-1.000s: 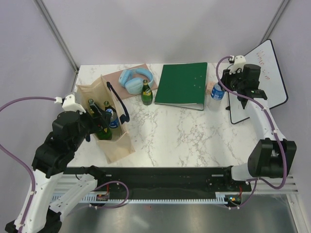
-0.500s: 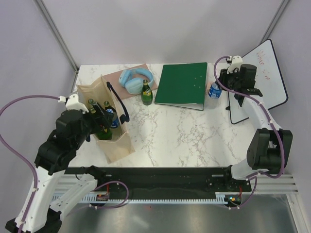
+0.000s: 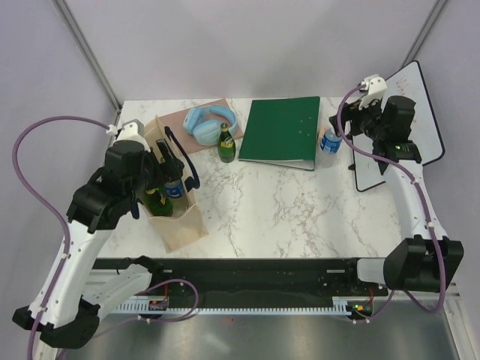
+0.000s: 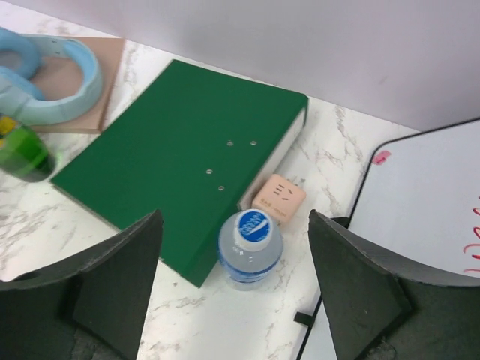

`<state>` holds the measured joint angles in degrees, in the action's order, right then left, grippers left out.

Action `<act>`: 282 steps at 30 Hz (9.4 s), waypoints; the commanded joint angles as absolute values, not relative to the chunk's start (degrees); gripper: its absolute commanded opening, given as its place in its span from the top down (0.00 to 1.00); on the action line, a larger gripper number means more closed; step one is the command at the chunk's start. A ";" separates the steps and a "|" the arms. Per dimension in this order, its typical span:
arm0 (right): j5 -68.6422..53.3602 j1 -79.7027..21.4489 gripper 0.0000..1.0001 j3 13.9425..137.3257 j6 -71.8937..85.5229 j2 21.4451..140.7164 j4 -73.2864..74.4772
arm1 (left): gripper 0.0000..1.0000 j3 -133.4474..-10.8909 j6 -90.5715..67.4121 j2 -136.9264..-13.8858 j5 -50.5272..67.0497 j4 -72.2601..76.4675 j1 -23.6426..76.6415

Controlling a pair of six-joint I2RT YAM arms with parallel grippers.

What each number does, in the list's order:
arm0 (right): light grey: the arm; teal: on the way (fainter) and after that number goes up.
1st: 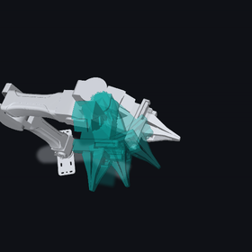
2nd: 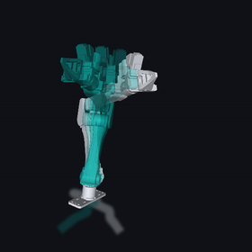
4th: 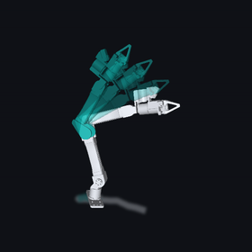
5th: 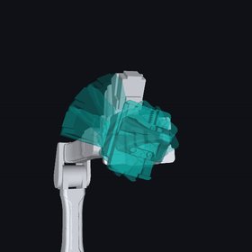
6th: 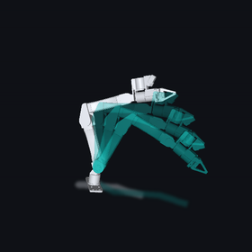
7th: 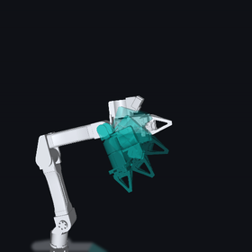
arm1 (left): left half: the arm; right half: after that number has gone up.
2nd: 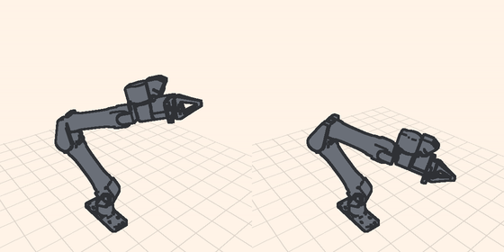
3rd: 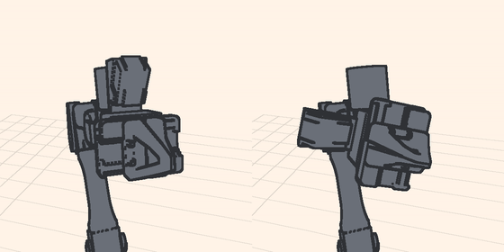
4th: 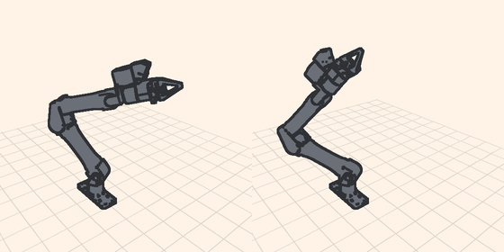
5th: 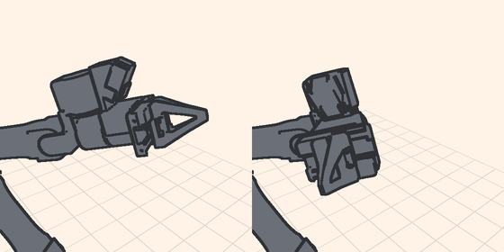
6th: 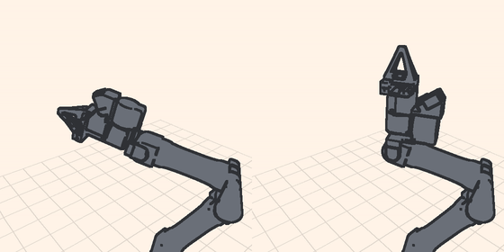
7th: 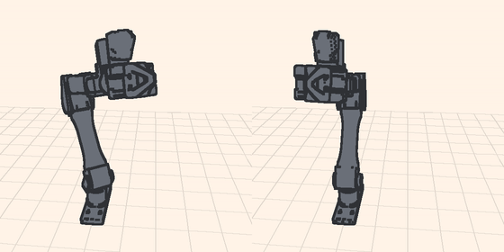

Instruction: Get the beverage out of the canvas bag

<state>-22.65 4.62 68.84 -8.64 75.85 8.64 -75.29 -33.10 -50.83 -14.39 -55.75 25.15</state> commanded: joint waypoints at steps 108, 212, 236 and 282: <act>-56.95 -12.92 0.02 70.50 -19.68 67.68 31.02 | 0.98 -105.92 -7.02 -66.79 32.87 -46.60 17.57; -43.77 -12.57 0.02 60.29 -18.72 67.94 27.42 | 0.00 -74.97 -30.50 -52.29 -6.68 -52.90 15.21; -42.36 -12.48 0.02 57.92 -18.54 66.53 27.33 | 0.32 -74.18 -31.47 -64.95 -13.62 -50.80 10.46; -41.92 -12.22 0.02 57.30 -18.63 66.27 27.25 | 0.63 -80.42 -18.37 -85.34 -14.68 -48.25 8.44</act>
